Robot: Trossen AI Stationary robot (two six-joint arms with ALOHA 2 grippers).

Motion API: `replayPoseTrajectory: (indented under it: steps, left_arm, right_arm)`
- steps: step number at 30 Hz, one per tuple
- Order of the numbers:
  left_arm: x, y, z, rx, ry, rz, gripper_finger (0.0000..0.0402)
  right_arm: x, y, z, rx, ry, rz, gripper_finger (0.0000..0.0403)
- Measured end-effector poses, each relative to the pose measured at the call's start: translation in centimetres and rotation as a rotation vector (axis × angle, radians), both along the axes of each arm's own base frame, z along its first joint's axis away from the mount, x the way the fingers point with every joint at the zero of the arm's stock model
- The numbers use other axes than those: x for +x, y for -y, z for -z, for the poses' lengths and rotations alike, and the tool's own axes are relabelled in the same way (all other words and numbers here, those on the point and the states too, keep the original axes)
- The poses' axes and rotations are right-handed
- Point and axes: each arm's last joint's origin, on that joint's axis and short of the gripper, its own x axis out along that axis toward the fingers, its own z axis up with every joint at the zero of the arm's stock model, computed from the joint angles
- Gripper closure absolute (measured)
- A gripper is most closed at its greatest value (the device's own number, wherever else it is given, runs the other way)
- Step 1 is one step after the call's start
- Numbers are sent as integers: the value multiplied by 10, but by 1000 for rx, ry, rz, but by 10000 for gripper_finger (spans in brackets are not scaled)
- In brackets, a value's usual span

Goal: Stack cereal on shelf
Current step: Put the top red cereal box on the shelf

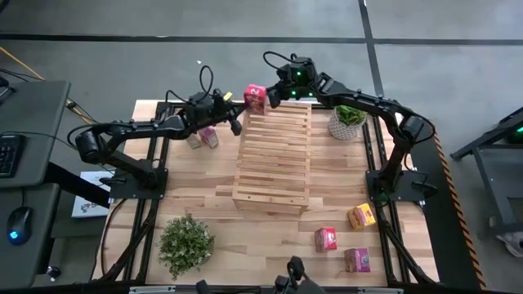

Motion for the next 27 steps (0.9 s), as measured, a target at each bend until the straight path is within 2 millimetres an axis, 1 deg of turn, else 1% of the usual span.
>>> replayPoseTrajectory:
  steps: [17, 21, 27]
  left_arm:
    - [-2, -4, -1, 7, 5, -13, 401]
    - [-4, -7, -1, 7, 5, -27, 401]
    - [-9, -13, -1, 7, 4, -52, 401]
  right_arm:
    - [-1, -12, 10, 78, -106, -43, 403]
    - [-3, -14, 9, 95, -116, -58, 403]
    - [1, -20, 9, 98, -113, -86, 403]
